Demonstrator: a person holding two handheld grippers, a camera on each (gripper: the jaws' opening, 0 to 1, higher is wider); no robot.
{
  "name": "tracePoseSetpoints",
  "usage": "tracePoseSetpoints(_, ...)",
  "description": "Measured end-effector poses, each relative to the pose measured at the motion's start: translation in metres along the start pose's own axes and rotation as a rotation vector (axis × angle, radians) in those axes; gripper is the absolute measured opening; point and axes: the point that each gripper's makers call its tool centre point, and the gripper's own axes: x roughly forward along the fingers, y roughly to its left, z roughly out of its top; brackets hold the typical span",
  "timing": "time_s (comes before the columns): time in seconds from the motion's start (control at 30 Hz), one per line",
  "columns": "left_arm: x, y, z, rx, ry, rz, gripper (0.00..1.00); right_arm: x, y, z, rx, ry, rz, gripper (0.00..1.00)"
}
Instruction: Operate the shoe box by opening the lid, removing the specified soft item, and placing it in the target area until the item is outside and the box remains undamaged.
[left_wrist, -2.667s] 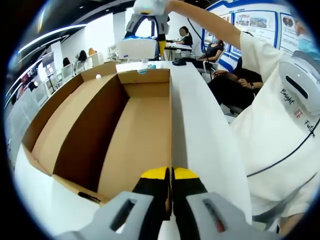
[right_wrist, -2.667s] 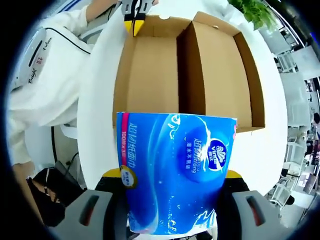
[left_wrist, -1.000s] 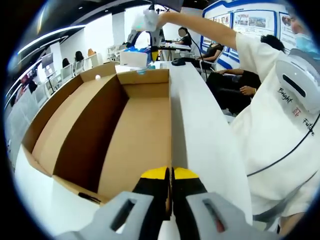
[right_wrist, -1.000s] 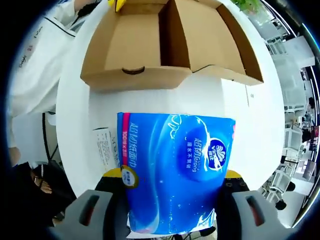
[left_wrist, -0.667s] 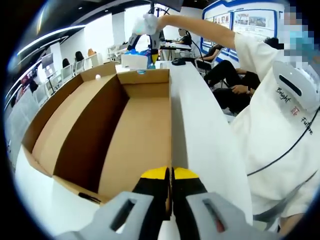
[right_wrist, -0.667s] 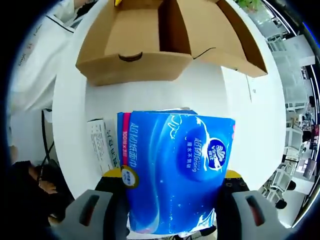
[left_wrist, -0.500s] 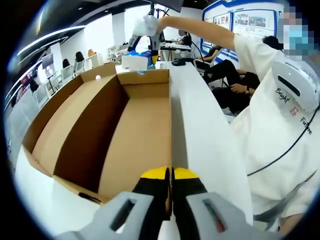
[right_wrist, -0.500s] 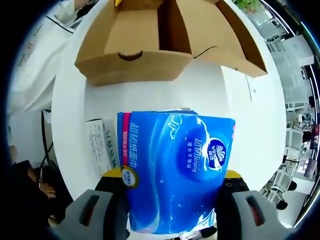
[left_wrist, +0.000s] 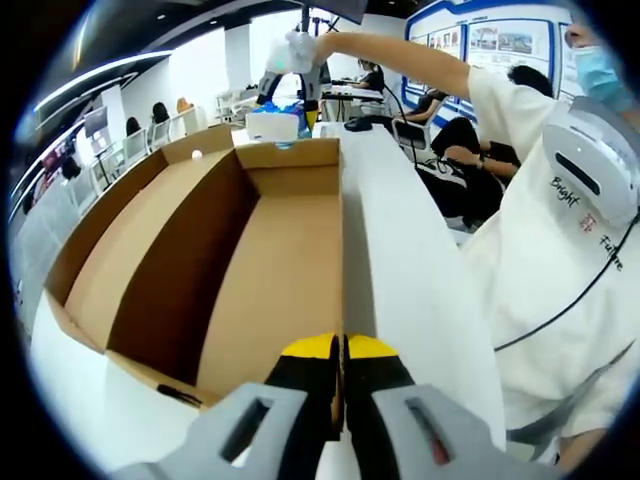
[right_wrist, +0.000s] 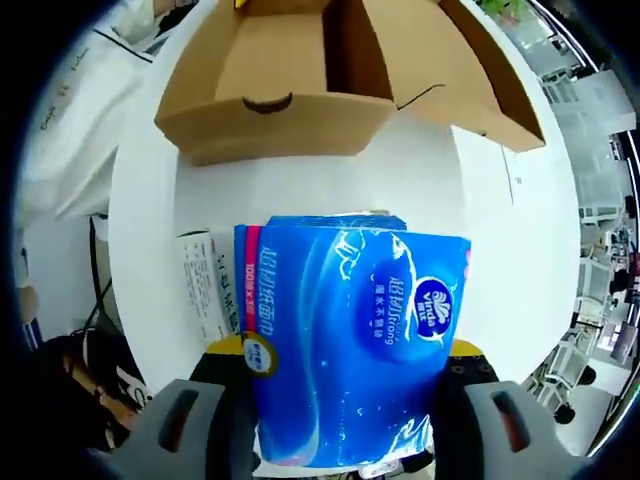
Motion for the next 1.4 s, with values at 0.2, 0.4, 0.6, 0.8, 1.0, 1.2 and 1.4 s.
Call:
tracePoseSetpoints(0.2,-0.001,0.000,0.000,-0.003,-0.005,-0.006,0.01,0.002,0.005,0.013,-0.045,-0.006,0.052,0.71)
tracePoseSetpoints(0.4,0.000,0.001,0.000,0.001,-0.004,-0.001,0.01,0.003,0.000,0.012,-0.060,0.028,0.027,0.71)
tracePoseSetpoints(0.6,-0.001,0.001,0.000,0.000,-0.007,-0.001,0.01,0.003,-0.003,0.001,-0.029,0.049,0.012,0.70)
tracePoseSetpoints(0.8,-0.001,0.001,0.000,-0.001,-0.007,-0.005,0.01,0.006,-0.002,-0.001,-0.056,0.044,0.008,0.73)
tracePoseSetpoints(1.0,-0.001,0.001,0.000,0.002,-0.010,-0.001,0.01,0.007,0.001,-0.001,-0.083,0.096,-0.016,0.74)
tracePoseSetpoints(1.2,-0.001,0.001,0.000,0.005,-0.008,-0.004,0.01,0.005,-0.002,-0.003,-0.070,0.078,-0.049,0.74)
tracePoseSetpoints(1.4,-0.001,0.001,0.000,0.005,-0.010,-0.002,0.01,0.006,-0.005,-0.005,-0.032,0.071,-0.068,0.76)
